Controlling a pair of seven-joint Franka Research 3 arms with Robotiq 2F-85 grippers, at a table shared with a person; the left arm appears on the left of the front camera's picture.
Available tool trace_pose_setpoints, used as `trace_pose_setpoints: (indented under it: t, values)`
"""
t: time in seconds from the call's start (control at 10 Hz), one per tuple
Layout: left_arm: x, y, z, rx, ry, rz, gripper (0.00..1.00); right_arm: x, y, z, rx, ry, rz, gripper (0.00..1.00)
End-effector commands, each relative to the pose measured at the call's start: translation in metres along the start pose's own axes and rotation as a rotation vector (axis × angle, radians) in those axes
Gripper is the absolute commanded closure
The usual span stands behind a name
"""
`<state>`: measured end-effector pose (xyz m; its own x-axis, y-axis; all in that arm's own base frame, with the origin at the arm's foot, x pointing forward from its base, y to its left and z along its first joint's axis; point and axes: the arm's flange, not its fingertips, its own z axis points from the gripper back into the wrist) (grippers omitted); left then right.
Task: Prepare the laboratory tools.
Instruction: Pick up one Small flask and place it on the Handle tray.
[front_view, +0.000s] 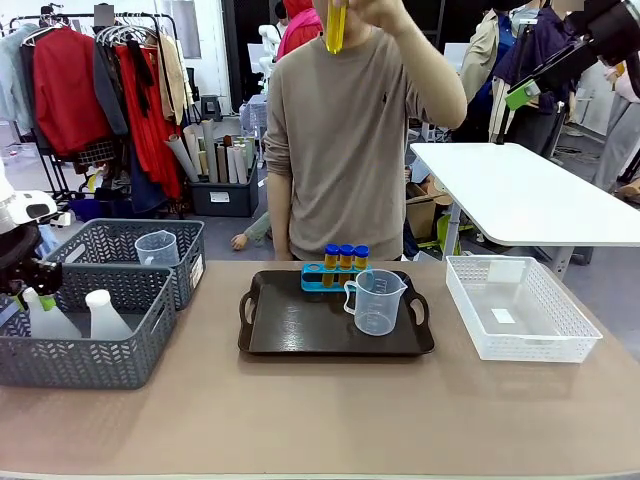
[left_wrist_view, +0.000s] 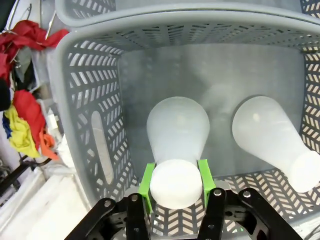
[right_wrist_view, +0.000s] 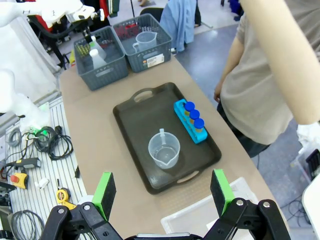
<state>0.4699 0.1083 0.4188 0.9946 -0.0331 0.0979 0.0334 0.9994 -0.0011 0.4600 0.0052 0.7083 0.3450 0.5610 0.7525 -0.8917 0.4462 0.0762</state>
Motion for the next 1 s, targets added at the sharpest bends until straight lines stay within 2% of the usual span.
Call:
trace_pose_setpoints:
  t: [0.0,0.9]
  values:
    - [-0.003,0.0033,-0.0011,0.018,0.01,-0.002,1.0,0.0014,0.0017,-0.0004,0.003,-0.005,0.005,0.0]
    - [-0.0002,0.0006,-0.0003,0.001,0.001,0.001,1.0,0.0014,0.0017,-0.0004,0.003,-0.005,0.005,0.0]
